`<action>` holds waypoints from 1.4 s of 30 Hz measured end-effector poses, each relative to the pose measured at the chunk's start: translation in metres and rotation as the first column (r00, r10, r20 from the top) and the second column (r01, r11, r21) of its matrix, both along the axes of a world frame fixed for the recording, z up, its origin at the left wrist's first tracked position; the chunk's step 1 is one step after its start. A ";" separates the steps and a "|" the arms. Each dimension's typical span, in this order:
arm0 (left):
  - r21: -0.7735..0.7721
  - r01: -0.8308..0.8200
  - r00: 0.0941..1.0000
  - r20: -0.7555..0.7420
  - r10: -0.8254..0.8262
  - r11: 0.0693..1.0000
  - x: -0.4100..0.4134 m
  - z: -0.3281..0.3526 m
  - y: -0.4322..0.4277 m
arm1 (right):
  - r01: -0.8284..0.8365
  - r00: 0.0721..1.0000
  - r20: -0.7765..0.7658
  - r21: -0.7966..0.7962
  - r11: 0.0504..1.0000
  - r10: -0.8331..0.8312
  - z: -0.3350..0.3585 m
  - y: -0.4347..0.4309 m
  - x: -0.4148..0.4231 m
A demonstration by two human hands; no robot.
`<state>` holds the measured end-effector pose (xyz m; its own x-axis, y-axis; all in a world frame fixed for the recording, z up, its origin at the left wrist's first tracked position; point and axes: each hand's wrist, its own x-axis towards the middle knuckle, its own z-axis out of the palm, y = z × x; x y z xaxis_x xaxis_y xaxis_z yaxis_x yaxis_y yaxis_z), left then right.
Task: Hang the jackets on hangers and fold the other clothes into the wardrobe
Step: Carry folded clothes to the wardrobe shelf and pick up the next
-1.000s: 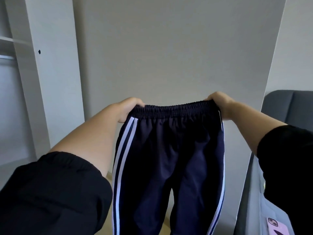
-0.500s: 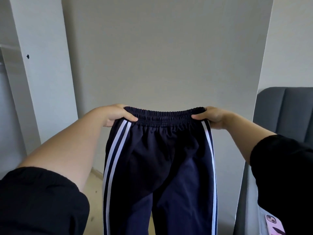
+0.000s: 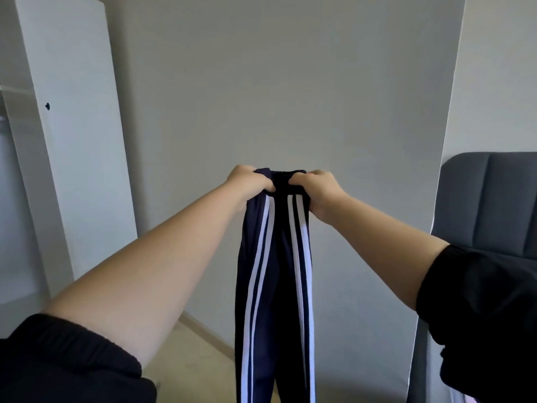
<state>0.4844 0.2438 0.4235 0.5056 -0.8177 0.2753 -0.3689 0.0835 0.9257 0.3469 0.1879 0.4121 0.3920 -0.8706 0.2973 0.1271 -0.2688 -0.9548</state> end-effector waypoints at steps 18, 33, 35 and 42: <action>-0.210 0.021 0.978 0.208 0.024 0.977 -0.022 -0.019 0.003 | -0.379 0.925 -0.010 -0.057 0.924 0.379 -0.017 -0.007 -0.038; 0.252 0.216 0.792 0.519 -0.321 0.943 -0.015 0.009 0.014 | -0.354 0.934 0.047 -0.025 0.935 0.355 -0.024 -0.016 -0.051; 0.379 0.221 0.742 0.532 -0.407 0.899 -0.013 0.013 0.016 | -0.372 0.927 0.029 -0.035 0.927 0.373 -0.026 -0.019 -0.052; 0.559 0.114 0.719 0.524 -0.456 0.821 -0.023 0.009 0.017 | -0.228 0.974 0.012 -0.035 0.973 0.228 -0.034 -0.026 -0.052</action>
